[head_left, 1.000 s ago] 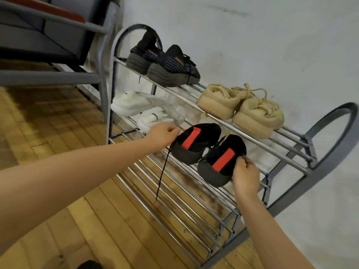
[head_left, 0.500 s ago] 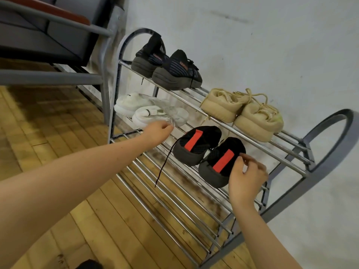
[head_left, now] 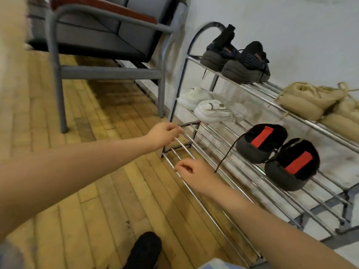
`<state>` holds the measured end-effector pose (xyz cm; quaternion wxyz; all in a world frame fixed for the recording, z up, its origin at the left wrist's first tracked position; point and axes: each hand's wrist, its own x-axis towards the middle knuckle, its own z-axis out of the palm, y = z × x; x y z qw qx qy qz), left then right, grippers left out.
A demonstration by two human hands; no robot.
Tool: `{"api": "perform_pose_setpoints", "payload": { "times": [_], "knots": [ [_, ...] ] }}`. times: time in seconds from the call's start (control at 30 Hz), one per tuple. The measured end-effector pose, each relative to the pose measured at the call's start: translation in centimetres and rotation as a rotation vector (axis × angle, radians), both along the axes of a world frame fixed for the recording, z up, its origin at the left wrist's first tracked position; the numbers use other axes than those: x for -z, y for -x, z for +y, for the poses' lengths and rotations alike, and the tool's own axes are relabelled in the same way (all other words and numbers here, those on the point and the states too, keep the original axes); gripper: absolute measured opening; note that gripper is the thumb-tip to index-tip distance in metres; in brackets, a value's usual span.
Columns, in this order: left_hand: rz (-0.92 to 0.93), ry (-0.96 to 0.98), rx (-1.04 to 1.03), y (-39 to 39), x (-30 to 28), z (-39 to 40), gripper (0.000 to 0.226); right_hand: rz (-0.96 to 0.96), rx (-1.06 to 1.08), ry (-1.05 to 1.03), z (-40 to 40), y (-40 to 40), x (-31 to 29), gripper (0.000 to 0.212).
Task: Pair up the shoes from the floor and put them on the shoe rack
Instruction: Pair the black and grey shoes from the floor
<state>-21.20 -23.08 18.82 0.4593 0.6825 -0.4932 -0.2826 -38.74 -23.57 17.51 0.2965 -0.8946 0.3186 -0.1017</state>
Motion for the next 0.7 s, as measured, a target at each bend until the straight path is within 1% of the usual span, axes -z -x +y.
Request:
{"api": "perform_pose_setpoints", "payload": {
  "times": [0.03, 0.13, 0.17, 0.23, 0.33, 0.4, 0.43, 0.5, 0.57, 0.63, 0.7],
  "knots": [
    [-0.021, -0.037, -0.013, -1.3, 0.7, 1.2, 0.026, 0.117, -0.074, 0.059, 0.1, -1.5, 0.6, 0.023],
    [-0.113, -0.217, -0.032, -5.3, 2.9, 5.6, 0.030, 0.518, -0.366, 0.346, 1.3, -6.4, 2.1, 0.031],
    [-0.152, -0.293, -0.024, -6.4, 3.6, 7.1, 0.031, 0.610, -0.440, 0.366, 2.0, -7.8, 2.6, 0.031],
    [-0.184, -0.418, -0.015, -8.4, 5.4, 10.3, 0.032, 0.743, -0.603, 0.333, 3.8, -10.1, 4.0, 0.034],
    [-0.133, -0.554, -0.024, -10.5, 8.8, 16.0, 0.029, 0.930, -0.848, 0.264, 7.8, -12.3, 6.9, 0.038],
    [-0.119, -0.638, -0.040, -10.9, 10.8, 19.7, 0.029, 0.970, -0.956, 0.217, 9.9, -11.8, 9.0, 0.040],
    [-0.127, -0.681, -0.043, -10.9, 11.8, 21.5, 0.029, 0.960, -1.023, 0.208, 10.6, -11.1, 9.8, 0.042],
    [-0.128, -0.780, -0.050, -10.9, 14.0, 25.3, 0.030, 0.885, -1.188, 0.249, 11.7, -9.3, 11.3, 0.049],
    [-0.127, -0.886, -0.042, -10.6, 16.0, 28.9, 0.032, 0.852, -1.239, 0.265, 12.3, -7.2, 13.0, 0.060],
    [-0.115, -0.986, -0.022, -10.3, 17.8, 32.2, 0.031, 0.907, -1.233, 0.292, 12.8, -5.4, 14.8, 0.072],
    [-0.101, -1.064, -0.018, -10.1, 18.9, 34.9, 0.030, 1.017, -1.308, 0.387, 13.1, -4.2, 16.0, 0.082]
  ]
}}
